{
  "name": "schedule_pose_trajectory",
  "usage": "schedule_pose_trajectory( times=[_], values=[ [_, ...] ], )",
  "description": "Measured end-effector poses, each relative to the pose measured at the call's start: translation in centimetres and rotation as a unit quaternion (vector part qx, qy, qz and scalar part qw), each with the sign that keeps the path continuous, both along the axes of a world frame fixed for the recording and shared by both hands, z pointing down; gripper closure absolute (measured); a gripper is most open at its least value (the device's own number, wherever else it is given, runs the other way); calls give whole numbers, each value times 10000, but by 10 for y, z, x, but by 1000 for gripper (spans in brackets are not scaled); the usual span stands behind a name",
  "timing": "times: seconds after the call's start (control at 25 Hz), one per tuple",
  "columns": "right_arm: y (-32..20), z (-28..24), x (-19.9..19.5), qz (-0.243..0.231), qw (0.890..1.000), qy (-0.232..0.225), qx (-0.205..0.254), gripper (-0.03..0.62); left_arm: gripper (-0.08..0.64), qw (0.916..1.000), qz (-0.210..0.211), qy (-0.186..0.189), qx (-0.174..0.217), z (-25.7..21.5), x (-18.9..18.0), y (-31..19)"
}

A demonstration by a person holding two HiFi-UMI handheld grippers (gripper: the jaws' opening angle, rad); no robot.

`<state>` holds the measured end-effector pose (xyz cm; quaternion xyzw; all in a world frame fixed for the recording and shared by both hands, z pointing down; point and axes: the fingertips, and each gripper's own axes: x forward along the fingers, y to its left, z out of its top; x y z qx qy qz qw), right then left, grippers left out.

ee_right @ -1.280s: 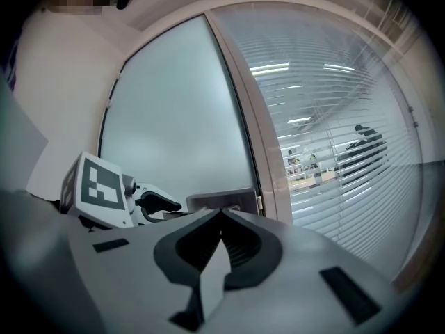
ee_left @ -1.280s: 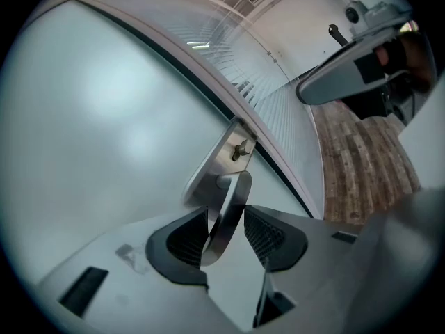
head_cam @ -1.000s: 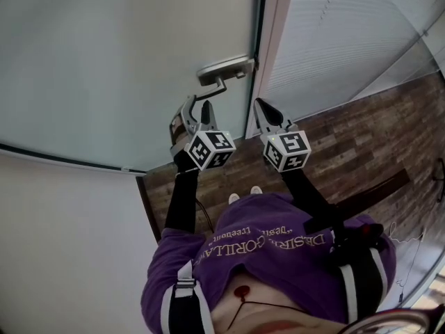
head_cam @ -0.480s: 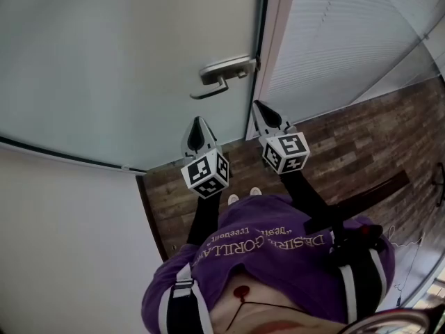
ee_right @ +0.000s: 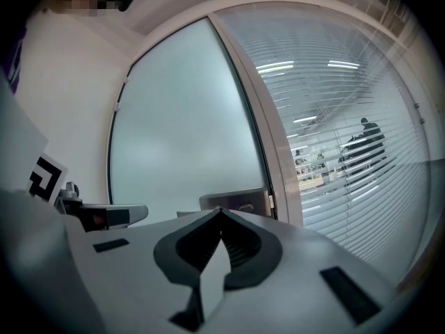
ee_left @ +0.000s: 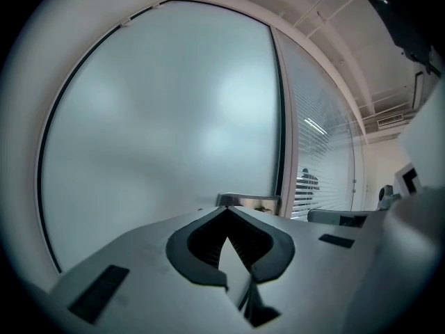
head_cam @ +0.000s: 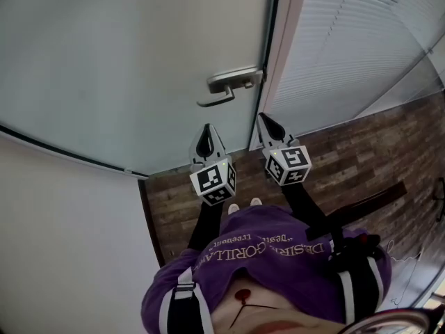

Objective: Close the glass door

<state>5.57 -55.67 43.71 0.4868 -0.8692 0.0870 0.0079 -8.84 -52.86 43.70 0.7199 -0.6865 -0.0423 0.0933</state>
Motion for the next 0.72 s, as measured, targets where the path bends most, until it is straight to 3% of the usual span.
schedule_pose_trajectory(
  times=[0.72],
  values=[
    [-2,1,4,24,10000,-38,3,601,558,9999,144,-53,-51,4,11,-2]
  ],
)
